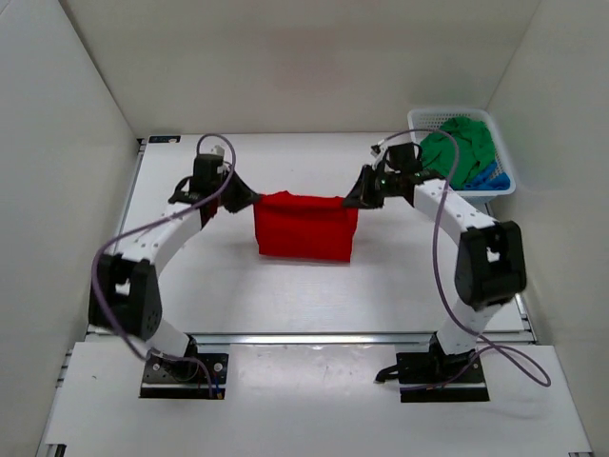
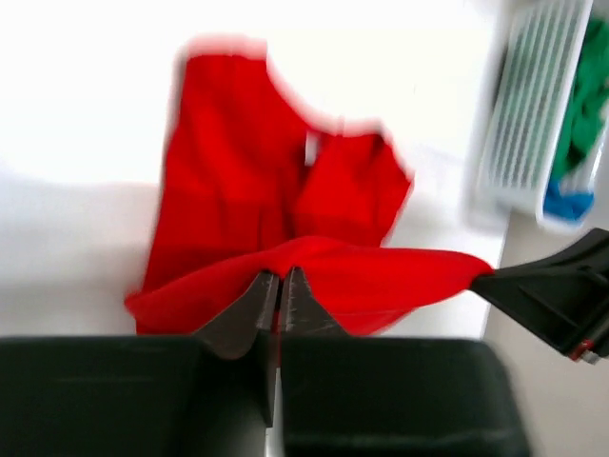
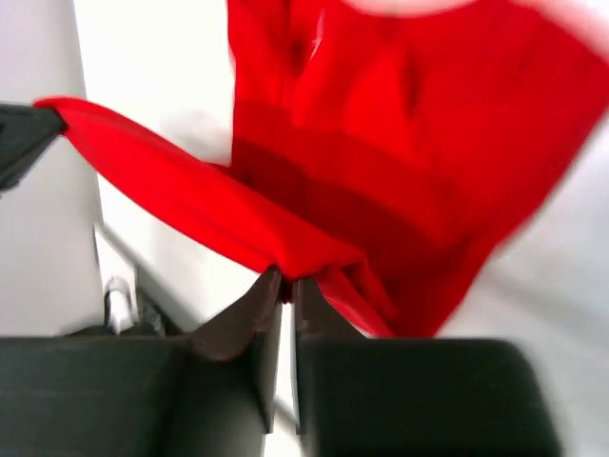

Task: Fold and stack the t-shirts
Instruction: Fold the long partially folded tshirt into a neat square

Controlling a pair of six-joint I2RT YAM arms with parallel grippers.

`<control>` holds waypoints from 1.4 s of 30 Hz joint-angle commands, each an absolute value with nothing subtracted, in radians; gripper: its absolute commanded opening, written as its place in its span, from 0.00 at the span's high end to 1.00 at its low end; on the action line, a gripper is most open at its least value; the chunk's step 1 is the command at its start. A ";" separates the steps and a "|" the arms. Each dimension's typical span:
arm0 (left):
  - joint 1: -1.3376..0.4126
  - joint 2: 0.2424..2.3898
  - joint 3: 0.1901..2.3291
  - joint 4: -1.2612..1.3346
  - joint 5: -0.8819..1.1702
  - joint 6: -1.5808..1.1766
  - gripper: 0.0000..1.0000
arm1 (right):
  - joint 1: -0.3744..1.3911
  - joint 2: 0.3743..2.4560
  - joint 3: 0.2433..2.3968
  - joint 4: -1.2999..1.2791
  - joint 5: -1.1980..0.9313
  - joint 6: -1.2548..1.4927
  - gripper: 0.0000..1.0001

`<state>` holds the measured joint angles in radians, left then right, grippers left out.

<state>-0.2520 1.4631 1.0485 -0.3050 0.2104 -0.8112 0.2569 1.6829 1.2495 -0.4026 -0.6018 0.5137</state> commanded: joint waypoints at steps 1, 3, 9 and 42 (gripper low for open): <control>-0.199 1.656 1.234 -0.123 0.190 -0.750 0.84 | 0.193 1.830 1.446 -0.413 -0.563 0.459 0.90; -0.180 1.765 1.343 -0.086 0.239 -0.739 0.70 | 0.184 1.916 1.532 -0.416 -0.531 0.463 0.67; -0.149 1.922 1.477 -0.060 0.399 -0.697 0.54 | 0.180 1.908 1.570 -0.433 -0.420 0.453 0.53; -0.156 2.011 1.348 0.037 0.216 -0.732 0.50 | 0.232 2.329 1.921 -0.456 -0.523 0.361 0.66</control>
